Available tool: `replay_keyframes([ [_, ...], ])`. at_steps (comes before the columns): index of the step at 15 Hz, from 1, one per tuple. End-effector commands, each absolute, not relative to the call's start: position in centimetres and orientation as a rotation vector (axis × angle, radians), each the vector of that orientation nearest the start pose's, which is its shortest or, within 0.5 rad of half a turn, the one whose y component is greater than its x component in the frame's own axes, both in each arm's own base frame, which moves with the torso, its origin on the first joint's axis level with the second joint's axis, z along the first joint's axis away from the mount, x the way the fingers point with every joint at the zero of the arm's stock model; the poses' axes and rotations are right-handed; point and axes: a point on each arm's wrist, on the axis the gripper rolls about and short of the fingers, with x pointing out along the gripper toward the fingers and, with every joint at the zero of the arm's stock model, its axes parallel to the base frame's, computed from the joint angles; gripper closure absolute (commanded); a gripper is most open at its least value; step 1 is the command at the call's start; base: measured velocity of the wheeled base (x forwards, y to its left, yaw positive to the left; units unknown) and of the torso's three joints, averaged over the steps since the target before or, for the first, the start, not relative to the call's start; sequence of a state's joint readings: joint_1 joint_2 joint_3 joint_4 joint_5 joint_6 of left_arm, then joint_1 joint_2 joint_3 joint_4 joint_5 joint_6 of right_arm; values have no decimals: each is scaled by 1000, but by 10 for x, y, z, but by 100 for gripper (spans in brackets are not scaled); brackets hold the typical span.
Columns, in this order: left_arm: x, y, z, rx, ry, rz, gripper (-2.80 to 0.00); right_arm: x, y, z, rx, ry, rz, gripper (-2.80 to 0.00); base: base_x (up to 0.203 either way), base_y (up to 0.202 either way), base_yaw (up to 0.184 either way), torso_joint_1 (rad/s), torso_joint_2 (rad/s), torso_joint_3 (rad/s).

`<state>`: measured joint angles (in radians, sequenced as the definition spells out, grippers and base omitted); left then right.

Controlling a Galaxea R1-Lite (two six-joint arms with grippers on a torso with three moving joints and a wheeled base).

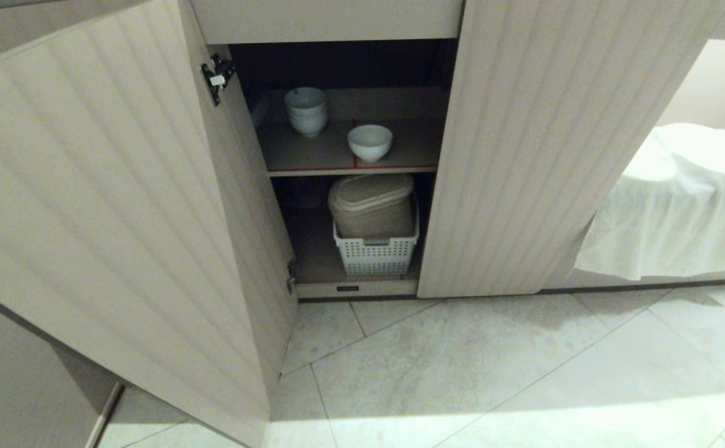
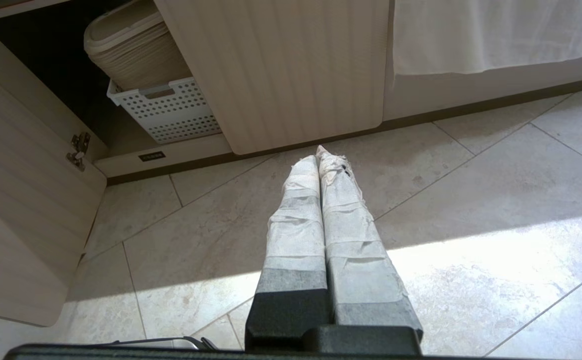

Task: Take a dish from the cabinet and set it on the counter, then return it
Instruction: Take the bowl from the cabinet

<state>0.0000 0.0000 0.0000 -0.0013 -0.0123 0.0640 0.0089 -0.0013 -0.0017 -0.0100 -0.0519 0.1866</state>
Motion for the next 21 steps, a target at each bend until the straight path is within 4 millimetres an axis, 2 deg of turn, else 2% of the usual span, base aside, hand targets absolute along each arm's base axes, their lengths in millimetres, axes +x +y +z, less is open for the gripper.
replay_keyframes([
  [1,-23,0,76,64,-2,-12,0,-23,-1,77,188,-18,-42,0,0,0,0,0,0,0],
  [21,-23,0,76,64,-2,-15,0,-23,-1,77,187,-16,-42,0,0,0,0,0,0,0],
])
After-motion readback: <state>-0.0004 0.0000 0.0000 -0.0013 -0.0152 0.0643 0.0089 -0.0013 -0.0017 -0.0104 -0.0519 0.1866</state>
